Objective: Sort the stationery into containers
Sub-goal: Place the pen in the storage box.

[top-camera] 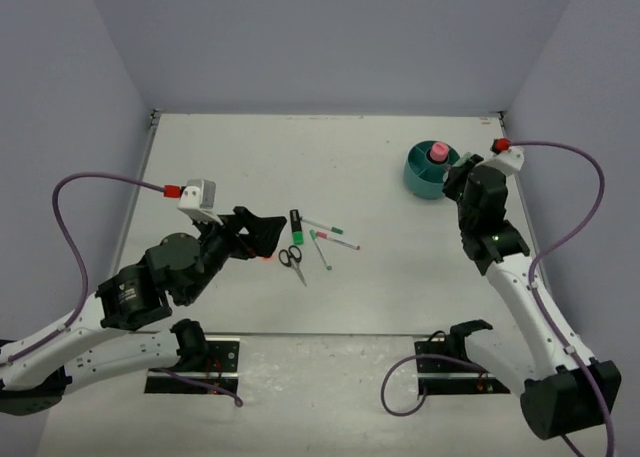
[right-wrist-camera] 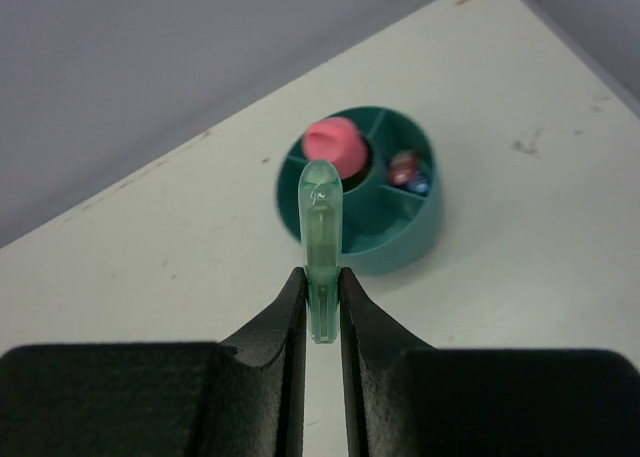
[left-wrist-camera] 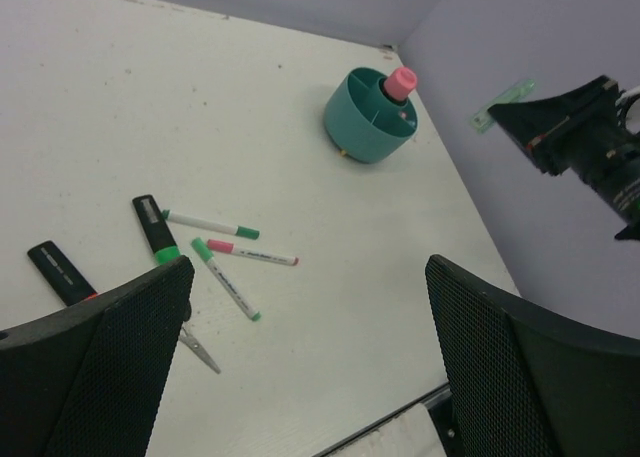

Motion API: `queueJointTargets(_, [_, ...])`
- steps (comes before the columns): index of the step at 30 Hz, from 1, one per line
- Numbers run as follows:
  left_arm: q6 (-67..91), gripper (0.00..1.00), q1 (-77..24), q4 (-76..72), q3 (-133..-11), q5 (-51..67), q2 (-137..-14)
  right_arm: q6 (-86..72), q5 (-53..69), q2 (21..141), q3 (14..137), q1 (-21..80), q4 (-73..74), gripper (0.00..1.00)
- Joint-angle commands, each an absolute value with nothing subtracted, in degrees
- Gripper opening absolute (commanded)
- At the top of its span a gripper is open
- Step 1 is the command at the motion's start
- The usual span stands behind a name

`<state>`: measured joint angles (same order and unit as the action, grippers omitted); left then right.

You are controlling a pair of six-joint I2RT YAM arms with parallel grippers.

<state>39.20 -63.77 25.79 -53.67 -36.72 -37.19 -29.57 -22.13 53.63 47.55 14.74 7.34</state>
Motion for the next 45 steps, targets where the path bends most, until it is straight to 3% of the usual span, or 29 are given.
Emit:
queueJointTargets(1, [36.40,1.00,-63.63,30.70,-53.37,-33.02,-38.75,-29.19,-25.82,59.78,52.34,6.19,8.71,0.00])
queueJointTargets(10, [30.74,1.00,-63.63,34.21,-54.76,-22.45,-39.09,-22.05,-15.02,80.56,63.54,-3.75,0.35,0.00])
queueJointTargets(19, [27.45,1.00,-63.63,33.98,-49.78,-21.49,-32.73,-15.25,-0.26,90.54,65.62,-6.50,-8.71,0.00])
queueJointTargets(30, [25.93,1.00,-63.63,32.04,-46.63,-18.06,-29.09,-10.28,-1.34,98.65,68.66,-6.57,-7.19,0.00])
queueJointTargets(42, [25.49,1.00,-63.63,31.10,-45.79,-15.29,-28.38,-11.15,-1.87,99.77,69.16,-6.50,-6.33,0.20])
queueJointTargets(45, [25.49,1.00,-63.63,30.94,-45.78,-15.29,-28.21,-11.24,-2.24,100.20,69.16,-6.50,-6.06,0.34])
